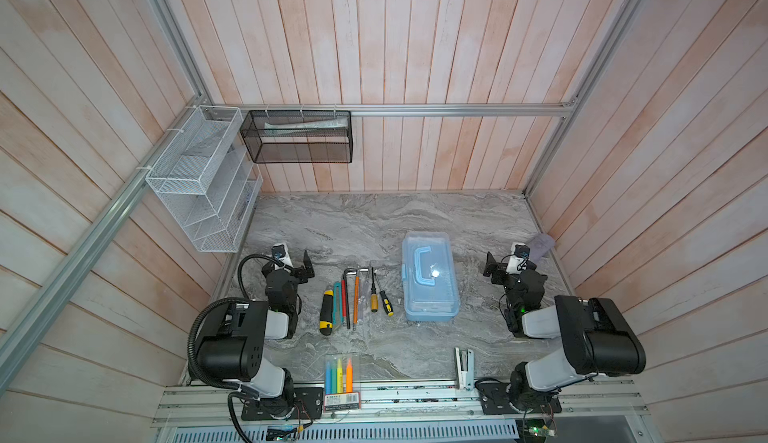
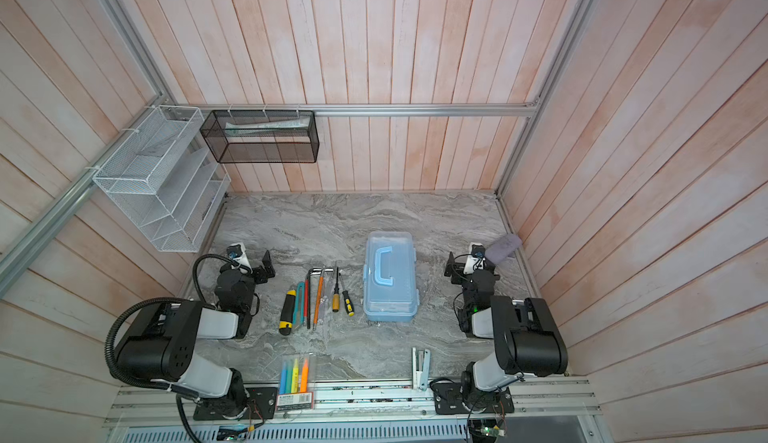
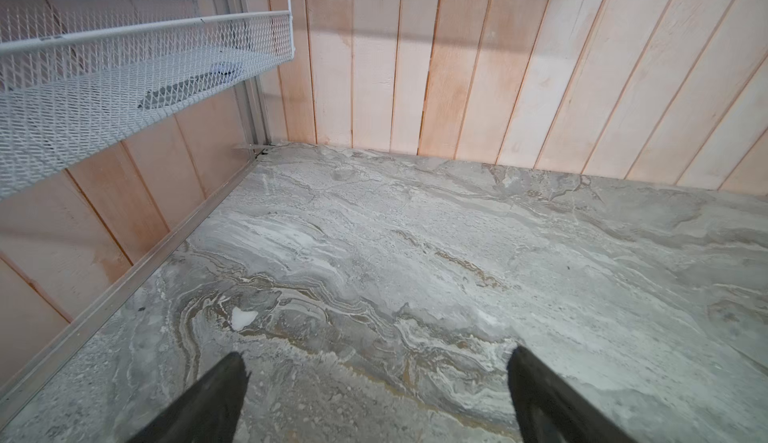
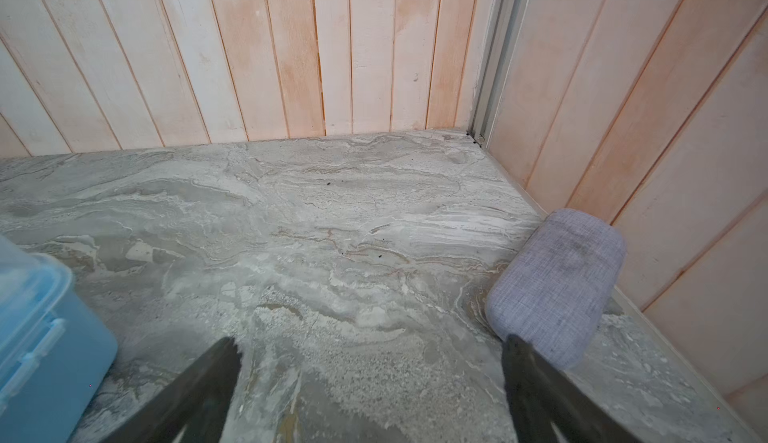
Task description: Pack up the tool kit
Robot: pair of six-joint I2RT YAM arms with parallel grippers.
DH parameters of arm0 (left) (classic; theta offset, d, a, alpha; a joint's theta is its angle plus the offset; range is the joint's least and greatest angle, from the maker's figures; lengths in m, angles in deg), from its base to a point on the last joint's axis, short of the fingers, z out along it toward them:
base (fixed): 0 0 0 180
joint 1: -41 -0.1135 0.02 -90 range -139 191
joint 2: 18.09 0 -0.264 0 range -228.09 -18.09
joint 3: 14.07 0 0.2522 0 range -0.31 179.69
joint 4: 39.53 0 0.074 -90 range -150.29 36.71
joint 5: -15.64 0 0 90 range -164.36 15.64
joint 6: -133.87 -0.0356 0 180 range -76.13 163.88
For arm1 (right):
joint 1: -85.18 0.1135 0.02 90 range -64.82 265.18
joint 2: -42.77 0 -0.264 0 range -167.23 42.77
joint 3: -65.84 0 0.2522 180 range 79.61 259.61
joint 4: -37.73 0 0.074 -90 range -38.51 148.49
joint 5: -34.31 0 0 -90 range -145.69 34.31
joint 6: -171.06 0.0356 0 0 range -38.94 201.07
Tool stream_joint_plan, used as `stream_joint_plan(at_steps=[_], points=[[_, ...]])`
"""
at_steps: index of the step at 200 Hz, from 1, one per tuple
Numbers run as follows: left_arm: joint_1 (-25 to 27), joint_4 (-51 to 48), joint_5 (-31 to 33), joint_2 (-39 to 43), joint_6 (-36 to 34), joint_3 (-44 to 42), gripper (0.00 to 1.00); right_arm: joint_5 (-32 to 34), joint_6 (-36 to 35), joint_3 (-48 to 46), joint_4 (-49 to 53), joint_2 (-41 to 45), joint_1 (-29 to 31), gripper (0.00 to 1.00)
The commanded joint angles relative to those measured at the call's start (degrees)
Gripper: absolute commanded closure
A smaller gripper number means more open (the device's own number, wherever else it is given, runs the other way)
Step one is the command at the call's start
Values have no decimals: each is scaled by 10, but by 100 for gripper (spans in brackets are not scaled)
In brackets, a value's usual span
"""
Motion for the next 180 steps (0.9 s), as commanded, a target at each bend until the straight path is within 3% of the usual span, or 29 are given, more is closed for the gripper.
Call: stream_joint_plan(at_steps=[1, 180], points=[[-1, 7, -5, 6, -7, 7, 1, -5, -5, 11, 6, 8, -2, 2], [-1, 6, -7, 6, -6, 7, 0, -1, 1, 12, 9, 9, -2, 2]])
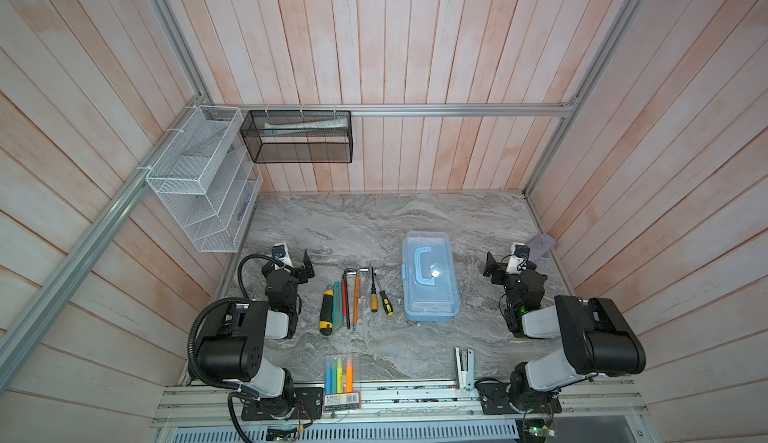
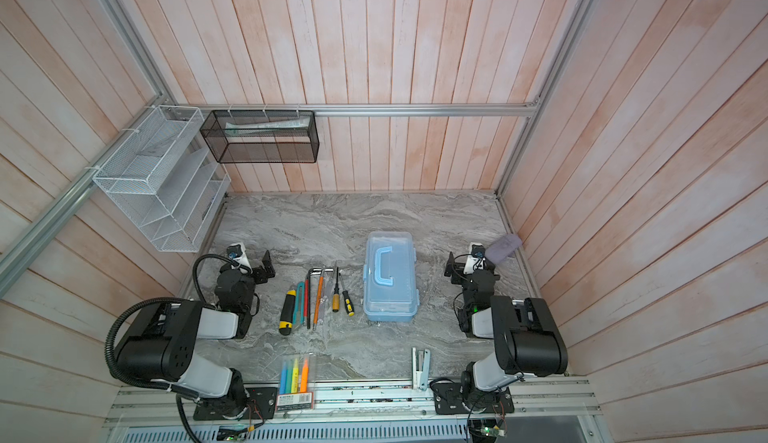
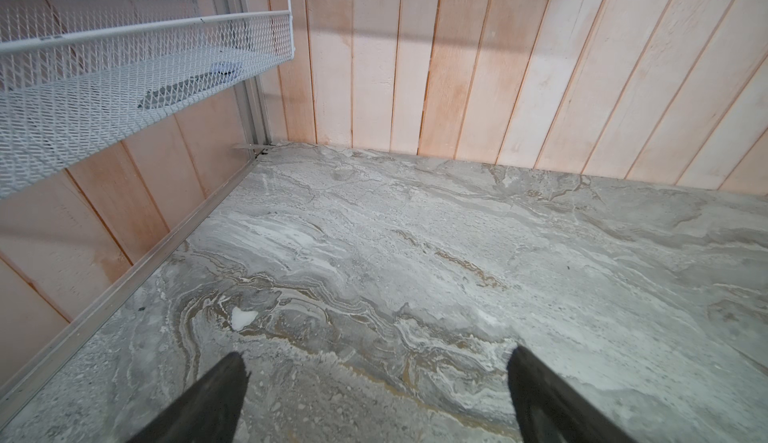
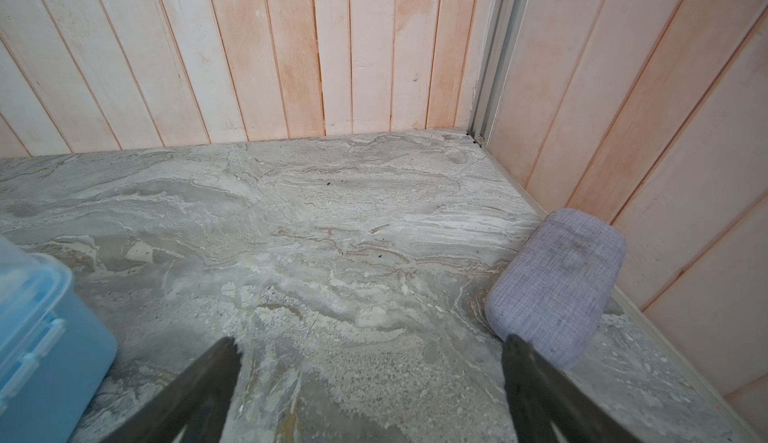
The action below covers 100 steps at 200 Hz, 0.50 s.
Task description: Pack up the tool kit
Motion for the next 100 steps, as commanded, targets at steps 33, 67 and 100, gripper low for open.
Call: stream_joint_plan(at_steps=[33, 67, 100], points=[[6, 12, -19, 24, -25, 2, 0, 14, 0, 12, 3, 11, 0, 2], [17, -165, -47, 129, -24, 36, 0, 145, 20, 55, 139, 99, 20, 2], [49, -270, -18, 191, -33, 75, 0, 222, 90, 130, 302, 169, 40, 2]])
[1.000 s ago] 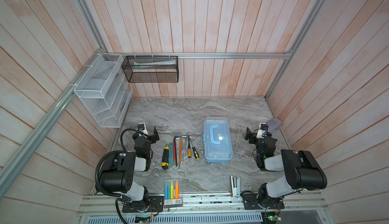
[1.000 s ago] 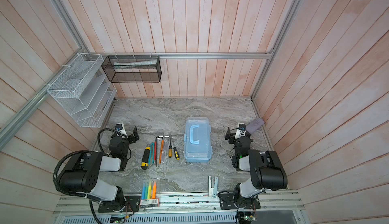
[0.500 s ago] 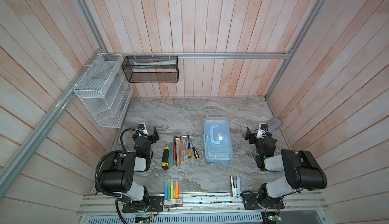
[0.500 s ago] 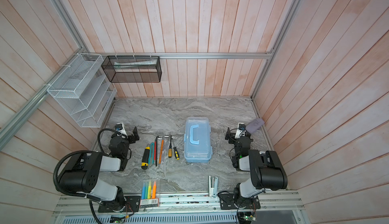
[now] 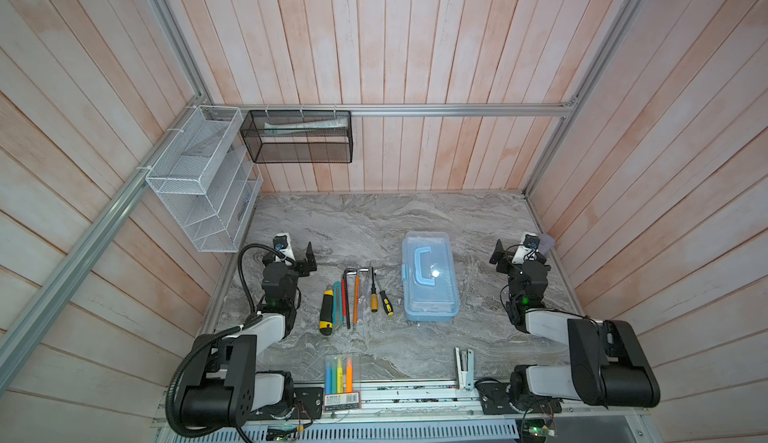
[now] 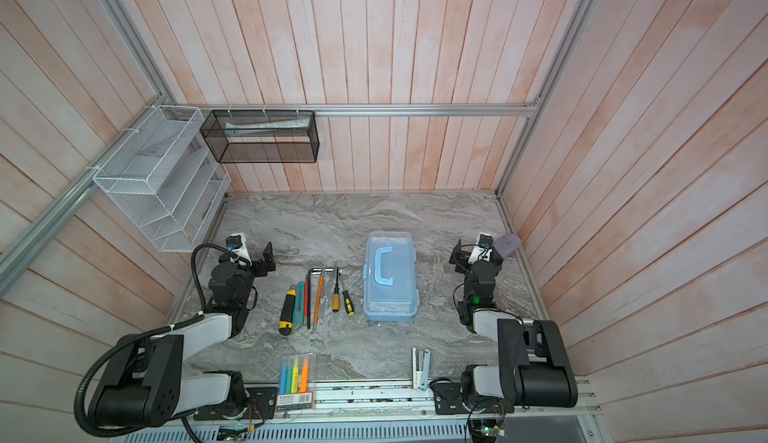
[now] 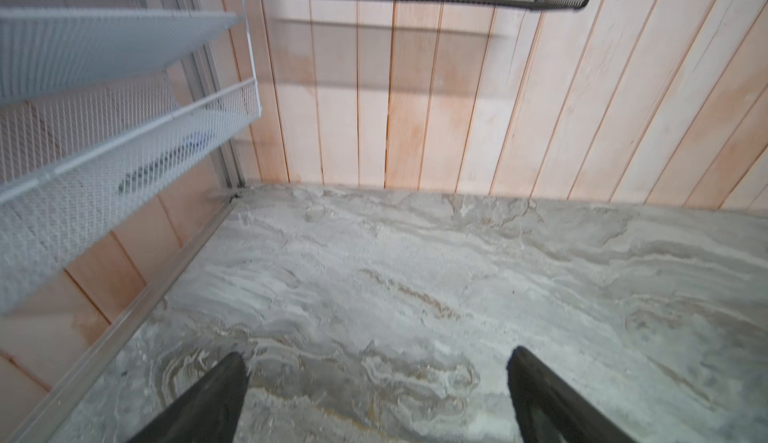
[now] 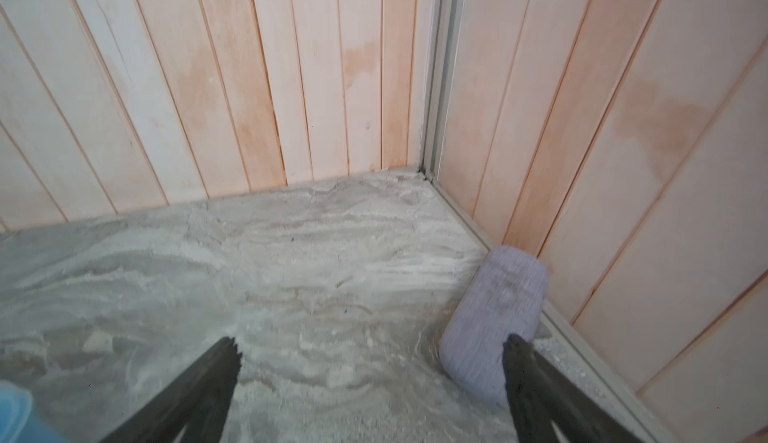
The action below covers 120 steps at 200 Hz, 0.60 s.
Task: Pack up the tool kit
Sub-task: 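Move the left gripper to the box's near side while the right reaches its far side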
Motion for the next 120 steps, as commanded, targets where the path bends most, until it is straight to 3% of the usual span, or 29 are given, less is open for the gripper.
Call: stream_joint_plan(at_steps=[1, 27, 52, 78, 120], points=[[26, -85, 9, 39, -13, 10, 0, 88, 60, 54, 150, 44, 7, 2], [48, -131, 11, 88, 23, 19, 0, 57, 127, 113, 282, 75, 10, 2], [48, -270, 8, 114, 132, 85, 0, 55, 155, 161, 383, 99, 58, 2], [56, -414, -92, 86, 160, 170, 0, 11, 181, 214, 491, 124, 118, 2], [68, -430, -192, 101, 240, 172, 0, -96, 240, 274, 592, 135, 200, 13]])
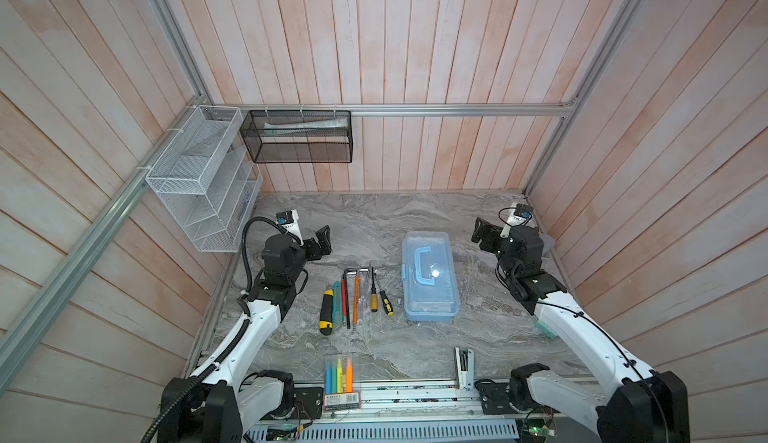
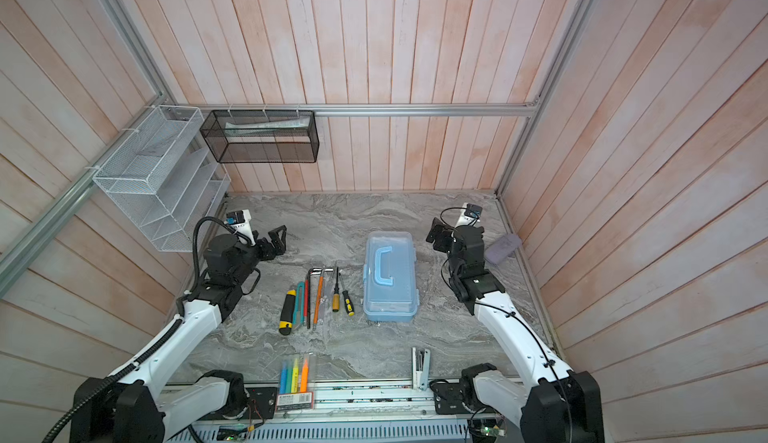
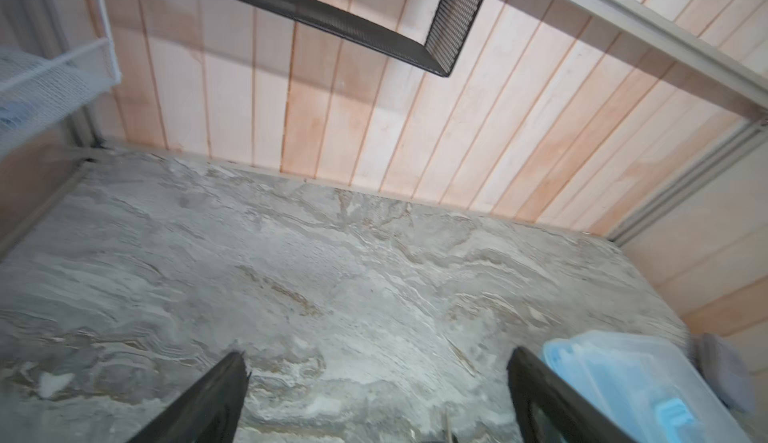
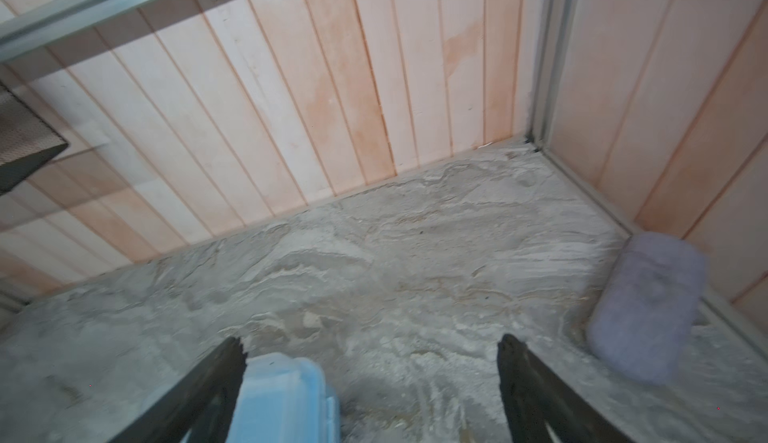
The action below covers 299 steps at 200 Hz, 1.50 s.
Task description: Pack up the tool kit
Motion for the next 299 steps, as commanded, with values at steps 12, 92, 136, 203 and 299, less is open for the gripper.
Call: stream_joint_plan(at_steps=[12, 92, 136, 203, 299], points=[[19, -88, -84, -4, 67, 13, 0, -122, 72, 52, 123, -8, 57, 17], [85, -23, -163, -25, 115, -27, 5, -334, 114, 112, 175, -146, 112, 42], [131, -8, -162, -58, 130, -22, 8, -403, 132, 107, 184, -190, 111, 51], [157, 28, -142, -93, 143, -29, 8, -377, 160, 137, 257, -243, 114, 60], [166, 46, -157, -139, 125, -6, 8, -457, 155, 169, 241, -287, 114, 52]])
